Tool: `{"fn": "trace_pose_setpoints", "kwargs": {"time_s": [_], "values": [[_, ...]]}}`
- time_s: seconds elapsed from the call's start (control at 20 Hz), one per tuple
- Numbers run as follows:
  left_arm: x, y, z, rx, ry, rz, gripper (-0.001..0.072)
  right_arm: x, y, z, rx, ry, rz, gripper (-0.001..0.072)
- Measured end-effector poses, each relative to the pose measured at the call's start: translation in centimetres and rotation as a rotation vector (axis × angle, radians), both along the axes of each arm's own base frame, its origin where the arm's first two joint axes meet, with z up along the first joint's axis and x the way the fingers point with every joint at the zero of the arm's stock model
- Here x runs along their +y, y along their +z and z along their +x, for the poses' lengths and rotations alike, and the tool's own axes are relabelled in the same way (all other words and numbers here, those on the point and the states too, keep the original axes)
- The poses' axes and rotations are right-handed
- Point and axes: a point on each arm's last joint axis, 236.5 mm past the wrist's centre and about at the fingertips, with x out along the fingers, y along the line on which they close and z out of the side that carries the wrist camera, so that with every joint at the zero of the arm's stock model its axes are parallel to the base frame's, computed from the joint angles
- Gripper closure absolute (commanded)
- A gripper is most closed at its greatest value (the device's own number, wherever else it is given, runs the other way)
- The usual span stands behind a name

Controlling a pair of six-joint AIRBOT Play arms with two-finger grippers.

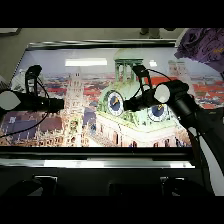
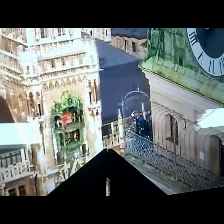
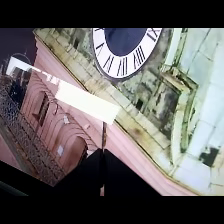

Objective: Fold the clothes and pants, and hang the long-sleeved shirts on hangers.

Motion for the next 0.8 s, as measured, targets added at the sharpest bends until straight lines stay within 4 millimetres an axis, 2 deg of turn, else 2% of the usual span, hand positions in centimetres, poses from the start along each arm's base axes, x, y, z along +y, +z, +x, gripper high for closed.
{"fn": "trace_pose_setpoints", "kwargs": {"time_s": [0.4, 0.45, 0.5, 0.55, 0.65, 0.7, 0.8], "values": [[0.0, 0.0, 0.0, 0.0, 0.0, 0.0, 0.0684, 0.0, 0.0, 0.0, 0.001, 0.0, 0.0, 0.067], [0.0, 0.0, 0.0, 0.0, 0.0, 0.0, 0.0524, 0.0, 0.0, 0.0, 0.001, 0.0, 0.0, 0.067], [0.0, 0.0, 0.0, 0.0, 0.001, -0.001, 0.0115, 0.0, 0.0, 0.0, 0.0, 0.0, 0.0, 0.067], [0.1, 0.0, 0.1, 0.001, 0.014, -0.005, -0.0013, 0.0, 0.0, 0.0, 0.0, 0.0, 0.0, 0.067], [1.5, 0.2, 0.9, -0.006, 0.104, -0.007, -0.0013, 0.0, 0.0, 0.0, 0.0, 0.0, 0.0, 0.067], [3.0, 0.6, 1.8, -0.025, 0.171, -0.001, -0.0013, 0.0, 0.0, 0.0, 0.0, 0.0, 0.0, 0.067], [7.1, 2.2, 4.3, -0.105, 0.315, 0.019, -0.0013, 0.0, 0.0, 0.0, 0.0, 0.0, 0.001, 0.067]]}}
